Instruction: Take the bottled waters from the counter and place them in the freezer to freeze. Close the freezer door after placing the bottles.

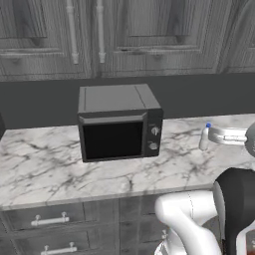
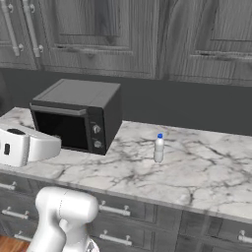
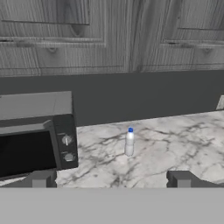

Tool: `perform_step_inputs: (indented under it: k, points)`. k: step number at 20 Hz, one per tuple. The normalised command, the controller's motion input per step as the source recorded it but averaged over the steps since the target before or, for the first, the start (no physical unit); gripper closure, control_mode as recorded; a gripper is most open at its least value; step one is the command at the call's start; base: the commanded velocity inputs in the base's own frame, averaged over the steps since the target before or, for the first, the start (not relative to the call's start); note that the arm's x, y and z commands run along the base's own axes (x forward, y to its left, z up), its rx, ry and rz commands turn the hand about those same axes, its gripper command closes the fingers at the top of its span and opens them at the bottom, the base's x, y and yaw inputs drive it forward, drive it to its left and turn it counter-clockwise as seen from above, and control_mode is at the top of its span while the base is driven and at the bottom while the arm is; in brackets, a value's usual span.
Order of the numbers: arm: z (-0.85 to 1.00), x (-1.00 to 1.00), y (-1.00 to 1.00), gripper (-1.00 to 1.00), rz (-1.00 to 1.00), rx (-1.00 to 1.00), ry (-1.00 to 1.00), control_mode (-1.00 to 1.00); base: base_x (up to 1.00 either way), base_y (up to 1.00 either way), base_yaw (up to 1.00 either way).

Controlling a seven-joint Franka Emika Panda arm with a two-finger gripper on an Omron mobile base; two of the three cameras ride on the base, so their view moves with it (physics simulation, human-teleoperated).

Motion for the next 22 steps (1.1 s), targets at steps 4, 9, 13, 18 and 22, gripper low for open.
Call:
perform_step_inputs:
  k: [4,9,13,18,22]
  points:
    - [0.0,0.0,0.0,-1.0,0.0,0.0,0.0,1.0,0.35,-0.4,0.01]
    - [0.0,0.0,0.0,-1.0,0.0,0.0,0.0,1.0,0.2,-0.09,0.0]
    - [0.0,0.0,0.0,-1.0,0.0,0.0,0.0,1.0,0.15,0.0,0.0]
    - [0.0,0.0,0.0,-1.0,0.0,0.0,0.0,1.0,0.28,0.0,0.0]
    - [0.0,0.0,0.0,-1.0,0.0,0.0,0.0,1.0,0.35,0.0,0.0]
